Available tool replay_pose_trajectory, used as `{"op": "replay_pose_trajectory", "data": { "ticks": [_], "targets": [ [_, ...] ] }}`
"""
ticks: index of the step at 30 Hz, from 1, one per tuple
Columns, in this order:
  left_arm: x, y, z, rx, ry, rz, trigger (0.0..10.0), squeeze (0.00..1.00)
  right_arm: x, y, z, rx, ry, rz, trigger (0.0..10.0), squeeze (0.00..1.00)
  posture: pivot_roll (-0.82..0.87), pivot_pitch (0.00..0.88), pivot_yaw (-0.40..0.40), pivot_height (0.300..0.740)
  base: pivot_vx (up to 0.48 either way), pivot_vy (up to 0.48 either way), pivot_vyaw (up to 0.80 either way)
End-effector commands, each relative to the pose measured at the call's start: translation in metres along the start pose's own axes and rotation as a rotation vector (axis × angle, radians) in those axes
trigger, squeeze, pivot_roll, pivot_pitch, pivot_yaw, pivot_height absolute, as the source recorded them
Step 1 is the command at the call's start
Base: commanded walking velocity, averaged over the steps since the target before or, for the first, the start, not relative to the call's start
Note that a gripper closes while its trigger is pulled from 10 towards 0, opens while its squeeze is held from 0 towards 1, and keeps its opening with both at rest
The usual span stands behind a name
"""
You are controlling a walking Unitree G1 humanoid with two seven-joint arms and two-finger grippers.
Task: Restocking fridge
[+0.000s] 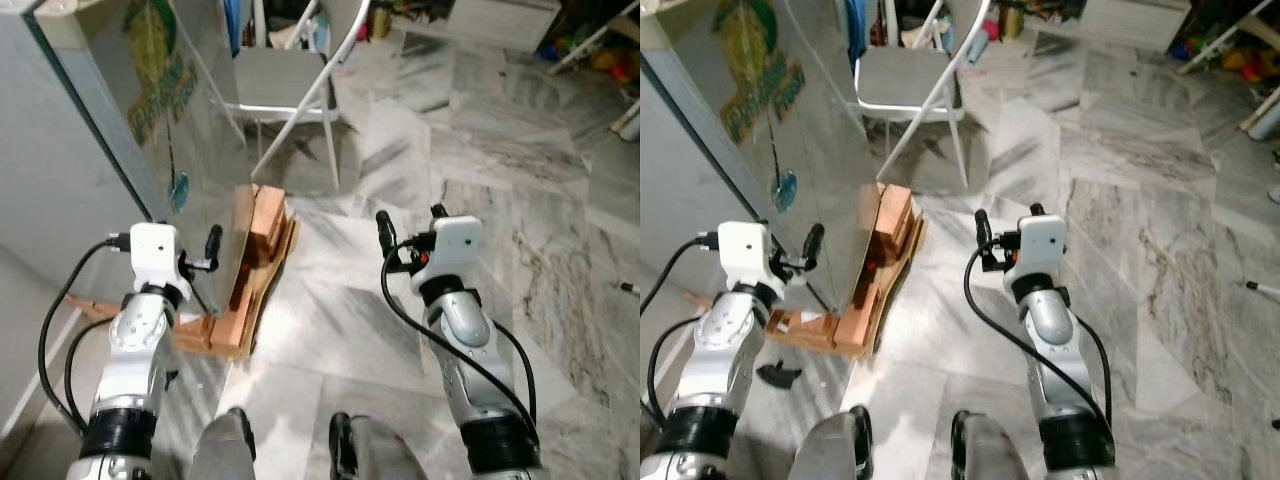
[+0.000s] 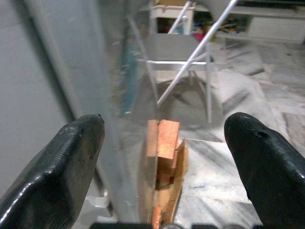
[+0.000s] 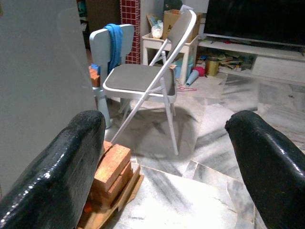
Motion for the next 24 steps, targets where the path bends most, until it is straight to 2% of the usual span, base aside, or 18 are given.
{"op": "replay_pose_trajectory", "data": {
  "ticks": [1, 9, 12, 16, 24],
  "targets": [
    [0.004, 0.002, -0.005, 0.001, 0.017, 0.003, 10.0, 0.0, -0.003, 0.003, 0.004, -0.007, -0.009, 0.008, 10.0, 0.0, 0.04, 0.164, -0.049, 0.74, 0.0, 0.0, 0.0],
    [0.02, -0.001, -0.005, -0.007, 0.021, -0.015, 10.0, 0.0, -0.007, 0.002, 0.003, -0.001, -0.006, -0.002, 10.0, 0.0, 0.04, 0.171, -0.055, 0.74, 0.0, 0.0, 0.0],
    [0.028, 0.003, -0.008, -0.015, 0.041, -0.015, 10.0, 0.0, -0.009, 0.003, 0.003, 0.013, -0.015, -0.005, 10.0, 0.0, 0.04, 0.174, -0.056, 0.74, 0.0, 0.0, 0.0],
    [0.035, 0.004, -0.018, 0.016, 0.08, -0.026, 10.0, 0.0, -0.01, 0.003, 0.006, 0.017, -0.023, -0.007, 10.0, 0.0, 0.03, 0.174, -0.053, 0.74, 0.0, 0.0, 0.0],
    [0.034, -0.003, -0.022, 0.043, 0.085, -0.058, 10.0, 0.0, -0.012, 0.003, 0.008, 0.013, -0.027, -0.012, 10.0, 0.0, 0.03, 0.178, -0.051, 0.74, 0.0, 0.0, 0.0]
  ]
}}
Point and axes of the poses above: a point about 5 cm out from each wrist's last joint towards the gripper, its own x axis pointing out of the wrist towards the gripper, its own y axis along the axis of the wrist's last joint, z = x × y, the point moved 1 cm from there along x, pointing out of the wrist towards the gripper, and after that the axes turned 4 degrees about x, right-handed, at the moved point
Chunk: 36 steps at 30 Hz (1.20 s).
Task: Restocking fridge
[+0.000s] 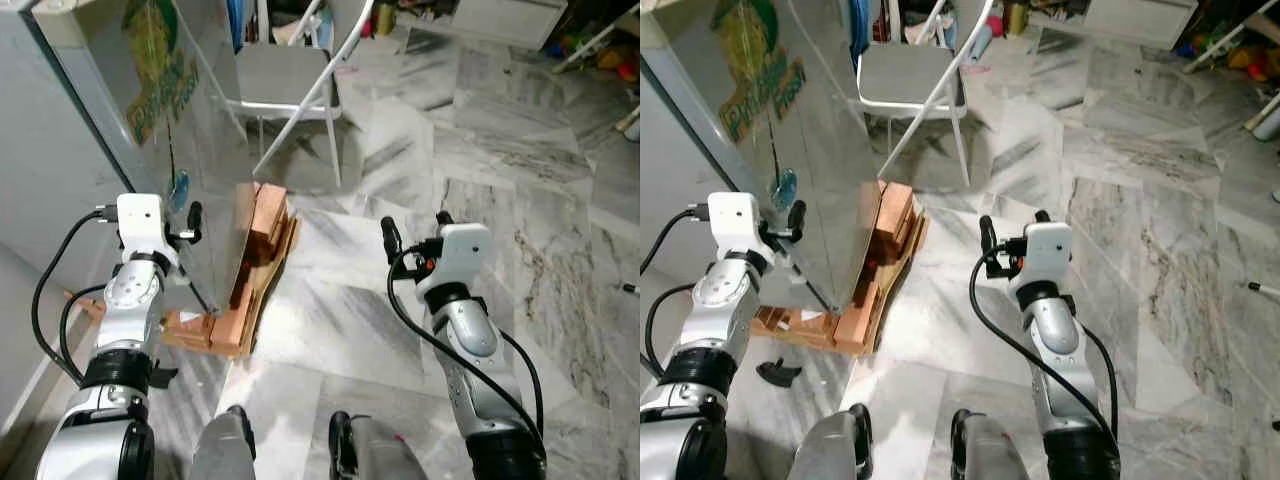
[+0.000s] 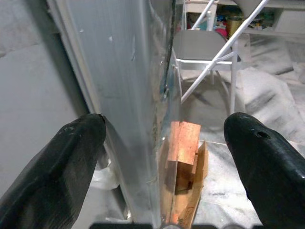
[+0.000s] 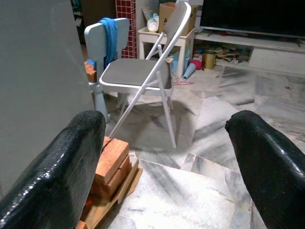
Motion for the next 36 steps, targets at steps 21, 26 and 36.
{"op": "replay_pose_trajectory", "data": {
  "ticks": [21, 26, 36],
  "targets": [
    [0.015, 0.006, 0.004, 0.038, 0.043, 0.0, 10.0, 0.0, -0.002, 0.006, 0.001, -0.001, 0.002, 0.01, 10.0, 0.0, 0.03, 0.171, -0.052, 0.74, 0.0, 0.0, 0.0],
    [0.018, 0.033, 0.06, 0.134, -0.214, 0.137, 10.0, 0.0, -0.005, 0.003, 0.002, 0.008, 0.028, -0.017, 10.0, 0.0, 0.04, 0.17, -0.059, 0.74, 0.0, 0.0, 0.0],
    [-0.05, 0.049, 0.179, 0.258, -0.903, 0.361, 10.0, 0.0, -0.043, -0.006, 0.029, -0.025, -0.027, -0.084, 10.0, 0.0, 0.04, 0.168, -0.053, 0.74, 0.0, 0.0, 0.0]
  ]
}}
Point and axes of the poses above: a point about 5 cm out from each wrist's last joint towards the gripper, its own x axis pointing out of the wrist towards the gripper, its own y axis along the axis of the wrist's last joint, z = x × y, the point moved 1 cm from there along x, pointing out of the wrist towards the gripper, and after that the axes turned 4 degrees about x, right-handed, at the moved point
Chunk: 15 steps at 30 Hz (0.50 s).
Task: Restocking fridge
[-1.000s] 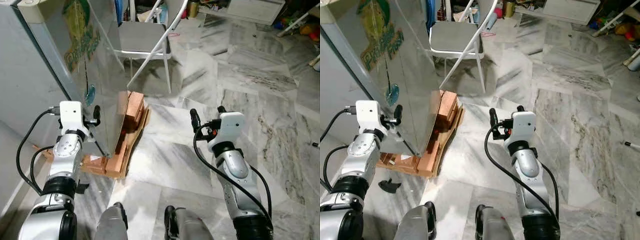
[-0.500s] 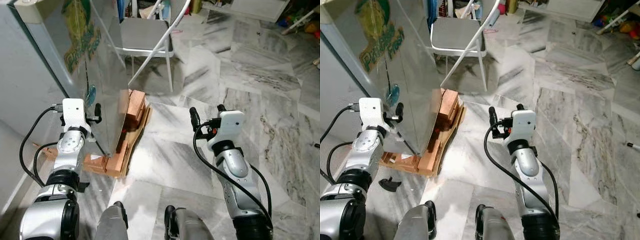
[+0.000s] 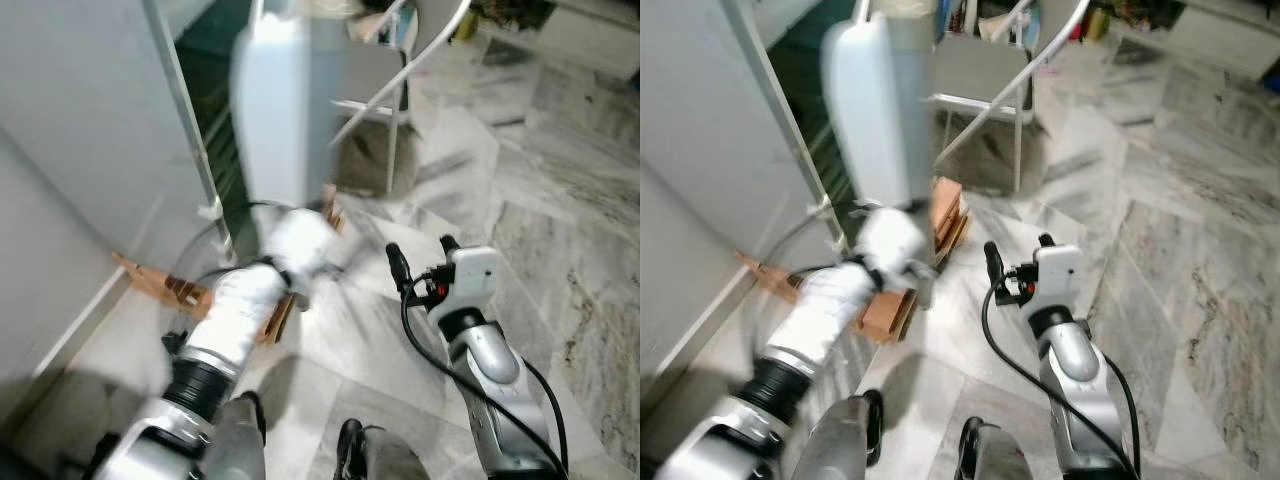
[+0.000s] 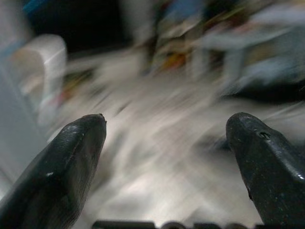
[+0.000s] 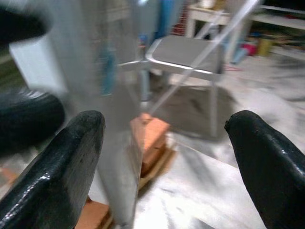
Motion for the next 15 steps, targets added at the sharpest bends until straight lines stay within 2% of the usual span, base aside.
{"op": "replay_pose_trajectory", "data": {
  "ticks": [1, 2, 4, 5, 6, 7, 12, 15],
  "targets": [
    [-0.021, -0.026, -0.023, 0.027, 0.092, -0.113, 10.0, 0.0, -0.009, 0.001, 0.016, -0.013, -0.072, 0.002, 10.0, 0.0, 0.03, 0.168, -0.051, 0.74, 0.0, 0.0, 0.0],
    [-0.021, -0.026, -0.023, 0.027, 0.092, -0.113, 10.0, 0.0, -0.009, 0.001, 0.016, -0.013, -0.072, 0.002, 10.0, 0.0, 0.03, 0.168, -0.051, 0.74, 0.0, 0.0, 0.0],
    [-0.04, -0.037, -0.046, 0.011, 0.212, -0.173, 10.0, 0.0, -0.009, 0.004, 0.015, -0.017, -0.072, 0.007, 10.0, 0.0, 0.04, 0.17, -0.049, 0.74, 0.0, 0.0, 0.0],
    [-0.04, -0.037, -0.046, 0.011, 0.212, -0.173, 10.0, 0.0, -0.009, 0.004, 0.015, -0.017, -0.072, 0.007, 10.0, 0.0, 0.04, 0.17, -0.049, 0.74, 0.0, 0.0, 0.0],
    [-0.055, -0.041, -0.058, 0.0, 0.276, -0.205, 10.0, 0.0, -0.009, 0.004, 0.013, -0.016, -0.065, 0.006, 10.0, 0.0, 0.04, 0.173, -0.05, 0.74, 0.0, 0.0, 0.0],
    [-0.065, -0.044, -0.062, 0.004, 0.297, -0.226, 10.0, 0.0, -0.009, 0.004, 0.012, -0.015, -0.061, 0.005, 10.0, 0.0, 0.05, 0.174, -0.051, 0.74, 0.0, 0.0, 0.0],
    [-0.094, -0.051, -0.064, 0.006, 0.344, -0.301, 10.0, 0.0, -0.006, 0.004, 0.01, -0.011, -0.052, 0.004, 10.0, 0.0, 0.05, 0.18, -0.052, 0.74, 0.0, 0.0, 0.0],
    [-0.106, -0.054, -0.062, -0.001, 0.373, -0.316, 10.0, 0.0, -0.002, 0.006, 0.009, -0.014, -0.049, 0.003, 10.0, 0.0, 0.05, 0.185, -0.05, 0.74, 0.0, 0.0, 0.0]
  ]
}}
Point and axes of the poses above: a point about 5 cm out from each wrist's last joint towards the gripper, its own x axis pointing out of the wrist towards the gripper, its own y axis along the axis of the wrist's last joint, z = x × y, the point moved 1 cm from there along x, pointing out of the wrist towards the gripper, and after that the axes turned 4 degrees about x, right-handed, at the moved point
